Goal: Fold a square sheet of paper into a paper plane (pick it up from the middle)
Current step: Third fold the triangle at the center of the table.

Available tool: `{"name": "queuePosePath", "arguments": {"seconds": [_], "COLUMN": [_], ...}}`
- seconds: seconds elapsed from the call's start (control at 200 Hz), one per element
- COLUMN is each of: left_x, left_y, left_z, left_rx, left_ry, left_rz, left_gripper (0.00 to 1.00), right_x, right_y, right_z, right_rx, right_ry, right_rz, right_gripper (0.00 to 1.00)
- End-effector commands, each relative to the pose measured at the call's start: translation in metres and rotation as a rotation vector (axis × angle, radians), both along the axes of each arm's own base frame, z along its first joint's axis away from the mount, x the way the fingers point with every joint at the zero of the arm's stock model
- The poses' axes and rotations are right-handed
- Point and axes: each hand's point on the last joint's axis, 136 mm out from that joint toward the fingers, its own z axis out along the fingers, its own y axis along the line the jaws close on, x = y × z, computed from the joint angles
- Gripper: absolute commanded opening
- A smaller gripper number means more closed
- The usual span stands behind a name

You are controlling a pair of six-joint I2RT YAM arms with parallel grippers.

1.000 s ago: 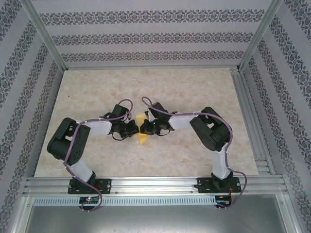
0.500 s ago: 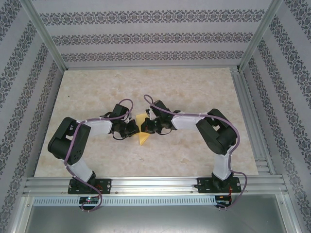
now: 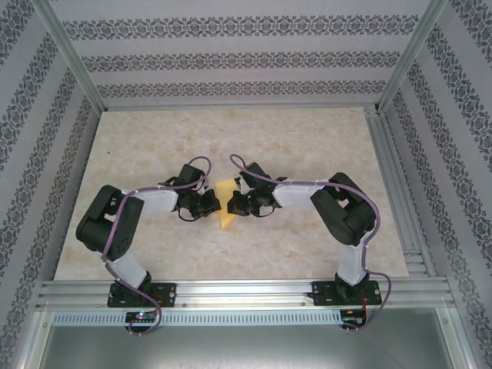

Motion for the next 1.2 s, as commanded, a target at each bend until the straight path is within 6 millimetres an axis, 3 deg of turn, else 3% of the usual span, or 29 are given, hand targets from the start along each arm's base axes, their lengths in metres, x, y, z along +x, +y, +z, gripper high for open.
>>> {"name": "queuePosePath", "arguments": {"seconds": [0.0, 0.32, 0.589, 0.719, 1.069, 1.194], "left_x": [-0.014, -0.012, -0.003, -0.003, -0.006, -0.008], "left_y": [0.009, 0.006, -0.008, -0.014, -0.021, -0.014], "left_z": [-0.024, -0.019, 0.024, 0.034, 0.009, -0.003], "left_rx": [0.099, 0.091, 0.004, -0.026, -0.003, 0.051], "left_ry": [0.058, 0.044, -0.064, -0.089, -0.028, 0.001], "left_rz": [-0.011, -0.017, -0.032, -0.043, -0.067, -0.057], "left_gripper": [0.08, 0.08, 0.12, 0.13, 0.12, 0.11], "right_x": [0.001, 0.002, 0.001, 0.001, 0.001, 0.002], "right_y": [-0.01, -0.012, -0.016, -0.017, -0.016, -0.013], "right_z": [-0.017, -0.026, -0.032, -0.033, -0.033, -0.03], "right_rx": [-0.04, -0.049, -0.068, -0.07, -0.068, -0.048], "right_ry": [0.006, 0.014, 0.022, 0.025, 0.027, 0.021], "right_rz": [-0.009, -0.021, -0.028, -0.031, -0.031, -0.024], "right_gripper": [0.03, 0.03, 0.03, 0.03, 0.03, 0.03]}}
